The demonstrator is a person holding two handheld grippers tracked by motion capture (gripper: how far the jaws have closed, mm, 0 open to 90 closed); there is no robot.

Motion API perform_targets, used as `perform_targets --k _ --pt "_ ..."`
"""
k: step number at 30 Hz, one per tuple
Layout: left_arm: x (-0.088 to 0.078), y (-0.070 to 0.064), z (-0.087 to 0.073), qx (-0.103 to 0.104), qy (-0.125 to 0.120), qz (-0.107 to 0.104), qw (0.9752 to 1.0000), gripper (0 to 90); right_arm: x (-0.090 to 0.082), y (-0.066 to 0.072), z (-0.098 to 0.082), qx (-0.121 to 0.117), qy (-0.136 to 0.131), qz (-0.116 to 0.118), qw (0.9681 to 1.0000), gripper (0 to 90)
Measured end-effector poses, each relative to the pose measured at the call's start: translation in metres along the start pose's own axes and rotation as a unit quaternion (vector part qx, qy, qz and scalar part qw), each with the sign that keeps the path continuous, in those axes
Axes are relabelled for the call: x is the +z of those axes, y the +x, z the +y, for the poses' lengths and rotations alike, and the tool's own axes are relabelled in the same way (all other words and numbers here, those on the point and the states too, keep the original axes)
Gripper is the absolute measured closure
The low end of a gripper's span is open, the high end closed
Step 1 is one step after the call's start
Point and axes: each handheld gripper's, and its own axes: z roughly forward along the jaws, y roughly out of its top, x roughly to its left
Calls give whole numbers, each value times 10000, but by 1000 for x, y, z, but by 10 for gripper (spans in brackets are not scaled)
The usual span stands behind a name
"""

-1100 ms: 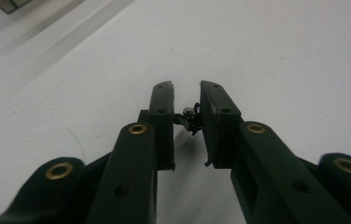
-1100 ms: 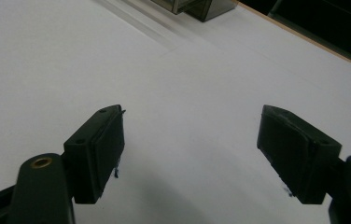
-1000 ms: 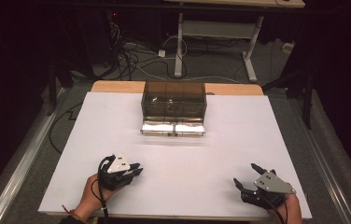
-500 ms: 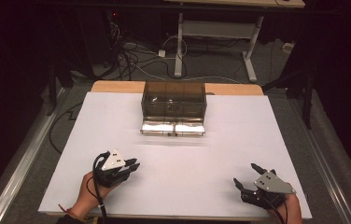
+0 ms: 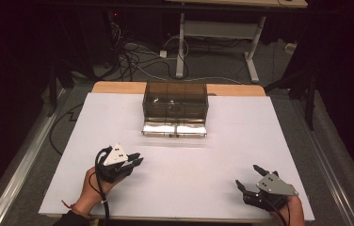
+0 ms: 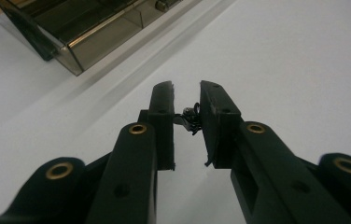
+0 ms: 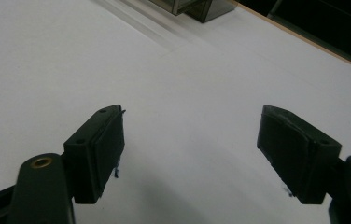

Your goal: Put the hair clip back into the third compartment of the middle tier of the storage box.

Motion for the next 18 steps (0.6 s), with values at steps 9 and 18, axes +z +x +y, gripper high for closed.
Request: perform_targets --k 9,18 --pt "17 -8 11 78 -81 -107 9999 734 -1 -1 0 31 -8 -52 10000 235" --pt "37 -17 20 135 -115 -265 9995 734 -1 -2 -1 68 -3 -96 9999 235"
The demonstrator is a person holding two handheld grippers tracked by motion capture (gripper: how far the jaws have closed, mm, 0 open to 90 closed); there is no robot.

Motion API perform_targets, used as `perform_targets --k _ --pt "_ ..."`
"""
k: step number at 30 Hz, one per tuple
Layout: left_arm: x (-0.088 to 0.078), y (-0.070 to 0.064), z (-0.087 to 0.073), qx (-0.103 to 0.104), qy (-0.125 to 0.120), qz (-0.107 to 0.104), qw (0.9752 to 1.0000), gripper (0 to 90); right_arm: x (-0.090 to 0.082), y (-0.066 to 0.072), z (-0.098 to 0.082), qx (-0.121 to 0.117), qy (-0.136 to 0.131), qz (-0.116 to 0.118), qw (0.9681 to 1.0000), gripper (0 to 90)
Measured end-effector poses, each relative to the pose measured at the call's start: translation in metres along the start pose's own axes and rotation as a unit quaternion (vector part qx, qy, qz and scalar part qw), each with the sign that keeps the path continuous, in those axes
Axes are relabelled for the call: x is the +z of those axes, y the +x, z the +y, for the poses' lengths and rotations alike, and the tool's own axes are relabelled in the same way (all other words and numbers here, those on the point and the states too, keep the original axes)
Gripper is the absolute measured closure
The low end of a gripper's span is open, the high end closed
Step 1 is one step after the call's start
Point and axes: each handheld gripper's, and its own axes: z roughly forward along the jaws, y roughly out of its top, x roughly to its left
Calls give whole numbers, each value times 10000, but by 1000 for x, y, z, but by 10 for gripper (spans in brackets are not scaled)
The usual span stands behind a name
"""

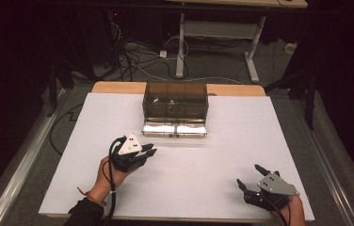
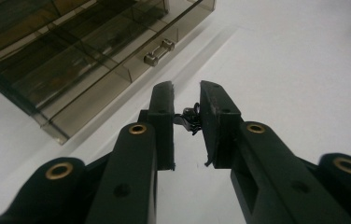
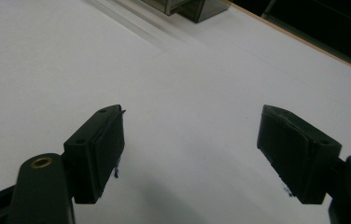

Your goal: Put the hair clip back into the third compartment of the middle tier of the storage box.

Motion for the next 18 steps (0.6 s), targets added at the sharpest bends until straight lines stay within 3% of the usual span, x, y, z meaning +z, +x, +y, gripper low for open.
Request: perform_targets --k 18 --pt "54 -20 21 -107 -14 -301 9995 734 1 0 0 -19 16 12 10000 235"
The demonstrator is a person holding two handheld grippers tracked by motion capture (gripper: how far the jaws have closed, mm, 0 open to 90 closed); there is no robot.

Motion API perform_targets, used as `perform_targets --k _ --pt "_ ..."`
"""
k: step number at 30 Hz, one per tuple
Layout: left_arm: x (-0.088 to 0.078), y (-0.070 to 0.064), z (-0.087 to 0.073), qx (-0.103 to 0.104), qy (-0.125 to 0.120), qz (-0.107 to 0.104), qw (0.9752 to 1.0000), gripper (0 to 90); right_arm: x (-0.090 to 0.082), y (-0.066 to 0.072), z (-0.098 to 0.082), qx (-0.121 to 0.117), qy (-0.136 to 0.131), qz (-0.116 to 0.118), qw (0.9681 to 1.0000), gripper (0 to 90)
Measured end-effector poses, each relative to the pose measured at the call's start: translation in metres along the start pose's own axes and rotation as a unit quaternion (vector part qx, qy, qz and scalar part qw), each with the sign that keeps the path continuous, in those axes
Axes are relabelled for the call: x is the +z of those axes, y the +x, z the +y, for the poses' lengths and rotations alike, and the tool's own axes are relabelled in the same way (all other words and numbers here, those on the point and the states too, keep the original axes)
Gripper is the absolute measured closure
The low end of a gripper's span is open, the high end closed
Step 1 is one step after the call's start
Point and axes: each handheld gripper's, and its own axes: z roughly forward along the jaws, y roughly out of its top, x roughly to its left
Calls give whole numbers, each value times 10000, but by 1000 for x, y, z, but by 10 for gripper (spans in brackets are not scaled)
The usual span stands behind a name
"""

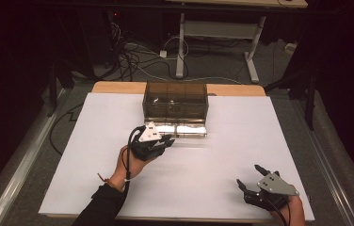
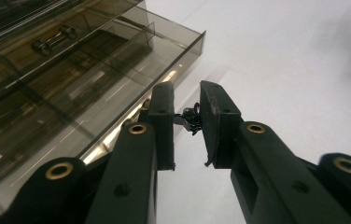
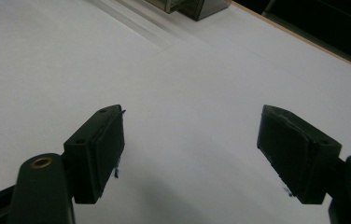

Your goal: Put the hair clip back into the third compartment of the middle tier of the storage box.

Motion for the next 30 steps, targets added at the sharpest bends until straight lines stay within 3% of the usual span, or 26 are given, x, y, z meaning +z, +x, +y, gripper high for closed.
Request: perform_targets --k 9,27,30 --pt "27 -5 11 -19 21 -52 10000 733 1 0 0 -20 16 21 10000 235" --pt "78 -8 29 -342 -26 -53 9994 733 1 -2 -2 26 46 -4 10000 235" --pt "86 -10 29 -274 64 -35 9996 733 1 -2 -3 19 50 6 10000 235"
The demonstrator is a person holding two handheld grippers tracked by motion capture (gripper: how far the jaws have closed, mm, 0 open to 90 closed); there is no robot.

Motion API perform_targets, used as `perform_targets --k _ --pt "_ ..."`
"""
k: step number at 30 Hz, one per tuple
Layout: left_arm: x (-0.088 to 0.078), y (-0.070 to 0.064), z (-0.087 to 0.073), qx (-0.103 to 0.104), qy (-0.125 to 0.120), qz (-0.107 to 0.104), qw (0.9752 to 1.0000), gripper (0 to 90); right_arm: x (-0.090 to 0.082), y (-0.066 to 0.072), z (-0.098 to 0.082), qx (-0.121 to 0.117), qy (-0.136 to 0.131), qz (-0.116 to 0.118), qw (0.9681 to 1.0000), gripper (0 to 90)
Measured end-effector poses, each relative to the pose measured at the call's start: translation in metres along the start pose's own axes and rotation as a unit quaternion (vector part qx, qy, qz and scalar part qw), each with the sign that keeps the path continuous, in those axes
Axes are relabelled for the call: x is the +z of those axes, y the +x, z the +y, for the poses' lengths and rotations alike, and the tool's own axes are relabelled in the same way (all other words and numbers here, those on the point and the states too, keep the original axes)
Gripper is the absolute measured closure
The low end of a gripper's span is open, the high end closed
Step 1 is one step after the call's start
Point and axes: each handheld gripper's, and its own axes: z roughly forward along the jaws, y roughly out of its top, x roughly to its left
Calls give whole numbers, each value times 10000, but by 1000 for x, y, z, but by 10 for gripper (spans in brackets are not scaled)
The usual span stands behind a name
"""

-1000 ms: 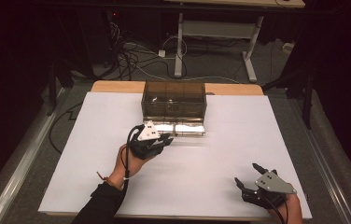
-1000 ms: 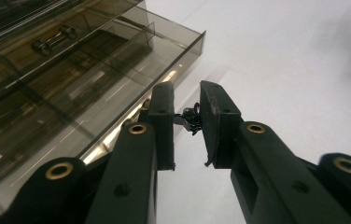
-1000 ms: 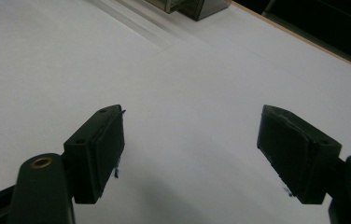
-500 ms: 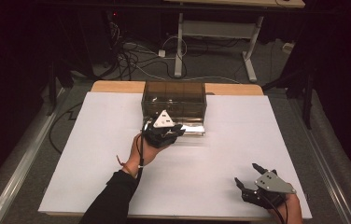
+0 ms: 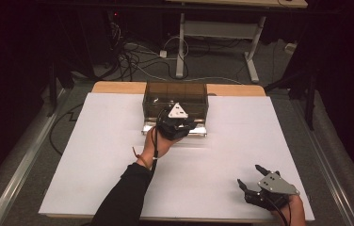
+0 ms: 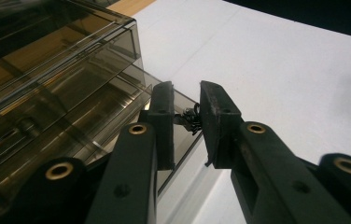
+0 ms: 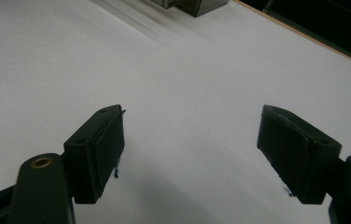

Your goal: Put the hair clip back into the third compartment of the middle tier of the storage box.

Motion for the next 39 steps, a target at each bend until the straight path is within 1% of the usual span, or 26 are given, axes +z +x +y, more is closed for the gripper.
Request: perform_targets --k 4,8,10,15,17,22,24,26,27,29,31,32,39 --pt "9 0 0 -55 -10 31 10000 732 0 0 0 -11 -7 4 10000 235" --pt "18 0 -1 -29 40 82 10000 732 -1 0 0 -32 -27 14 10000 235" --pt "21 0 -2 -65 49 102 9999 731 -1 0 0 -28 -28 14 10000 235" --pt "28 2 -3 -45 58 200 9998 730 -1 -1 0 -23 -27 18 10000 235" --pt "29 4 -4 -113 67 204 9997 730 -1 -1 0 -23 -14 15 10000 235" --pt "31 8 -5 -150 42 257 9995 729 -1 0 0 -35 -21 29 10000 235" --pt "32 9 -5 -191 53 247 9995 729 0 0 0 -18 2 34 10000 235" --pt "33 9 -6 -169 47 266 9995 729 0 0 0 -10 10 32 10000 235" --pt "34 9 -6 -173 49 263 9995 729 0 0 0 -47 -6 38 10000 235" --pt "34 9 -7 -133 64 291 9995 728 0 0 0 -24 -2 30 10000 235" --pt "35 9 -7 -147 46 296 9994 726 0 0 0 -25 1 30 10000 235" --pt "35 9 -7 -134 37 323 9994 707 0 0 -1 -16 6 34 10000 235" --pt "36 9 -7 -116 42 349 9993 706 0 0 -1 -66 9 47 10000 235"
